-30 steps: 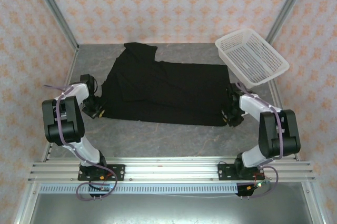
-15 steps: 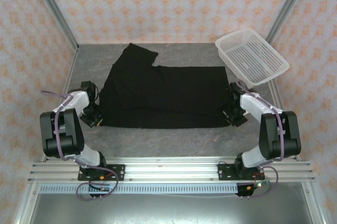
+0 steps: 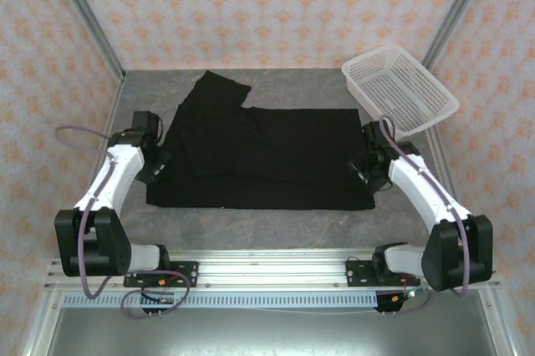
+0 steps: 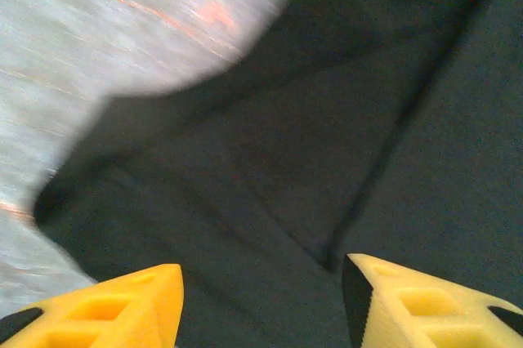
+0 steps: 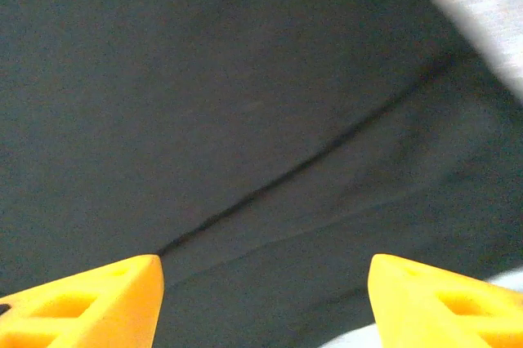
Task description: Fold and stack the t-shirts
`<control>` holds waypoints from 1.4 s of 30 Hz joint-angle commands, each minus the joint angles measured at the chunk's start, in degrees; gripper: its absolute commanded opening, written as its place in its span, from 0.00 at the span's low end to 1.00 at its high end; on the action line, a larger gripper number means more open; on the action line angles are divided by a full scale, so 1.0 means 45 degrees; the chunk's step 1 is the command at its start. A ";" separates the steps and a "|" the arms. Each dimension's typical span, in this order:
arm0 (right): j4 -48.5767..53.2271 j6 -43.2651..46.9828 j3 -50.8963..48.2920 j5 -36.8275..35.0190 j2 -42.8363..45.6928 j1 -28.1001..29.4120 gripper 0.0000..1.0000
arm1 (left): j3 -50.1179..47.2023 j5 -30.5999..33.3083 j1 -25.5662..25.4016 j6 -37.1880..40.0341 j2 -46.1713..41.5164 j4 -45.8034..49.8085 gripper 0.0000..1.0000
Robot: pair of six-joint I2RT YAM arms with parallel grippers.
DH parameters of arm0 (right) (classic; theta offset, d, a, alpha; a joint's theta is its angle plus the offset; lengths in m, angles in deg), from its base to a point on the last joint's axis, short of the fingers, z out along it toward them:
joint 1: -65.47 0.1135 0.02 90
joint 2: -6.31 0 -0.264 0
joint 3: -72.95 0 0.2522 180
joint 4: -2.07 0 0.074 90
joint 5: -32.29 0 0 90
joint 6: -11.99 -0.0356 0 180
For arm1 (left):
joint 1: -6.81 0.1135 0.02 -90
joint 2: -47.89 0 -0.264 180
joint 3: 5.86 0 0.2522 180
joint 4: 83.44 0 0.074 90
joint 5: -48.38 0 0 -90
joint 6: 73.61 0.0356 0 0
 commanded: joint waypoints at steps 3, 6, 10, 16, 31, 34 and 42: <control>-0.2612 -0.0061 0.0117 0.2498 -0.0075 0.0671 0.71 | -0.0458 -0.1813 -0.1043 -0.2042 0.1651 -0.1650 0.55; -0.2926 -0.0250 0.0185 0.2834 -0.0230 0.0696 0.71 | -0.0418 -0.1722 -0.1154 -0.2373 0.2410 -0.1722 0.52; -0.2842 -0.0306 0.0215 0.3107 -0.0394 0.0680 0.71 | -0.0207 -0.1611 -0.1207 -0.2493 0.2986 -0.1816 0.48; -0.2563 -0.0333 0.0248 0.2967 -0.0552 0.0693 0.71 | 0.0281 -0.1436 -0.1549 -0.2560 0.3657 -0.1407 0.39; -0.2292 -0.0525 0.0411 0.2646 -0.0453 0.0697 0.69 | 0.2913 -0.0227 -0.2501 -0.1576 0.4756 -0.0635 0.00; -0.2241 -0.0578 0.0447 0.2583 -0.0448 0.0686 0.68 | 0.3996 -0.0008 -0.2902 -0.1005 0.5399 -0.0239 0.00; -0.1852 -0.0778 0.0416 0.2268 -0.0341 0.0677 0.67 | 0.7170 0.0983 -0.4064 0.0795 0.7620 0.0903 0.00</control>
